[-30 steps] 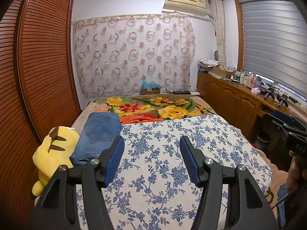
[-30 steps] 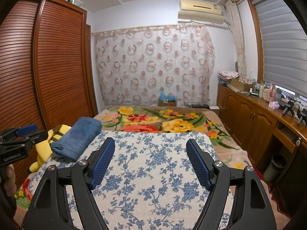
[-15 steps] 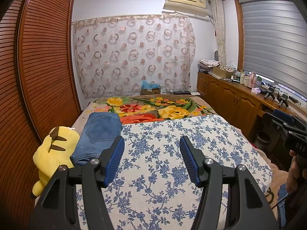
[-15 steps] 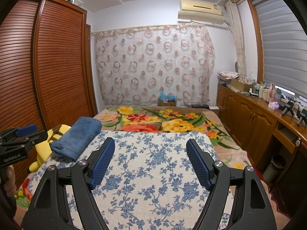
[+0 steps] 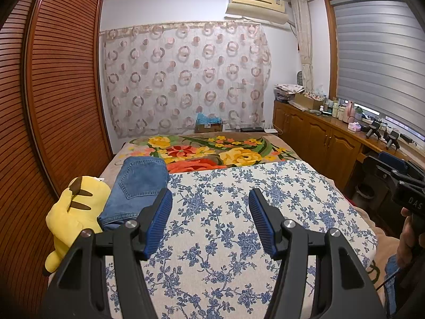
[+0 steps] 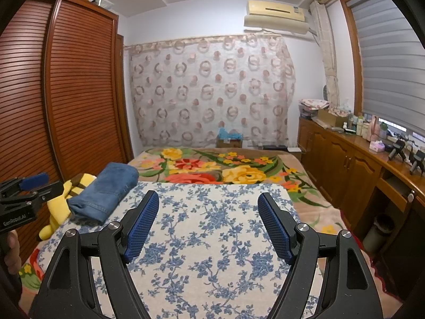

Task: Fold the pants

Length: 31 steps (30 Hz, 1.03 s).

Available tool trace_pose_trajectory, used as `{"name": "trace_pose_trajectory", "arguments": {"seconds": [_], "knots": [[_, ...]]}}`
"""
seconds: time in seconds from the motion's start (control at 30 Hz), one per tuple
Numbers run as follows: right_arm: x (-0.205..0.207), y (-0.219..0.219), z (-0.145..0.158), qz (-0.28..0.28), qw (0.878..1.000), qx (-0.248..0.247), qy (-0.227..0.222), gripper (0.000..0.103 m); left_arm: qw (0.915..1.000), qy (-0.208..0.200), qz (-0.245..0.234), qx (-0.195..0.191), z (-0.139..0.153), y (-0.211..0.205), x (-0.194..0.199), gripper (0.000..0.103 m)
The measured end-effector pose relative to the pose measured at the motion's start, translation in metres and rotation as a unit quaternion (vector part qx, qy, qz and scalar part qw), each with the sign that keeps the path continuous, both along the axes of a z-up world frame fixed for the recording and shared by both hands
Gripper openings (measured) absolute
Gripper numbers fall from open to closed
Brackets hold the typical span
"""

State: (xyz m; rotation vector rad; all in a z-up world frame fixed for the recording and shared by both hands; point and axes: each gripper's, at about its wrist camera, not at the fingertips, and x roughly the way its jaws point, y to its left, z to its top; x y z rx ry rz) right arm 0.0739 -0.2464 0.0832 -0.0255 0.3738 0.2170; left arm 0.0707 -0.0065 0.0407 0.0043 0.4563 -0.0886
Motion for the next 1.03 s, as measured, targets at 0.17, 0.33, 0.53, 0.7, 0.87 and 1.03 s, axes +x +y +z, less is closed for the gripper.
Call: {"name": "trace_pose_trajectory", "arguments": {"seconds": [0.17, 0.33, 0.53, 0.7, 0.87, 1.03], "knots": [[-0.0002, -0.001, -0.0001, 0.0, 1.0, 0.0, 0.0, 0.079, 1.0, 0.0, -0.001, 0.0, -0.0001, -0.0003, -0.0004, 0.059], [0.0, -0.0003, 0.0, 0.0, 1.0, 0.0, -0.001, 0.079, 1.0, 0.0, 0.0, 0.0, -0.0004, -0.0001, -0.0002, 0.059], [0.0002, -0.0002, 0.0, 0.0, 1.0, 0.0, 0.0, 0.079, 1.0, 0.0, 0.0, 0.0, -0.0003, 0.0004, -0.0004, 0.059], [0.0003, -0.0005, 0.0, -0.001, 1.0, 0.0, -0.001, 0.079, 1.0, 0.0, 0.0, 0.0, -0.0004, 0.0009, -0.0002, 0.059], [-0.0018, -0.0046, 0.001, -0.003, 1.0, 0.0, -0.003, 0.079, 1.0, 0.0, 0.0, 0.0, -0.0005, 0.0009, -0.0003, 0.059], [-0.0019, -0.005, 0.0011, -0.003, 1.0, 0.001, -0.003, 0.079, 1.0, 0.0, 0.0, 0.0, -0.0006, 0.0012, -0.0003, 0.059]]}}
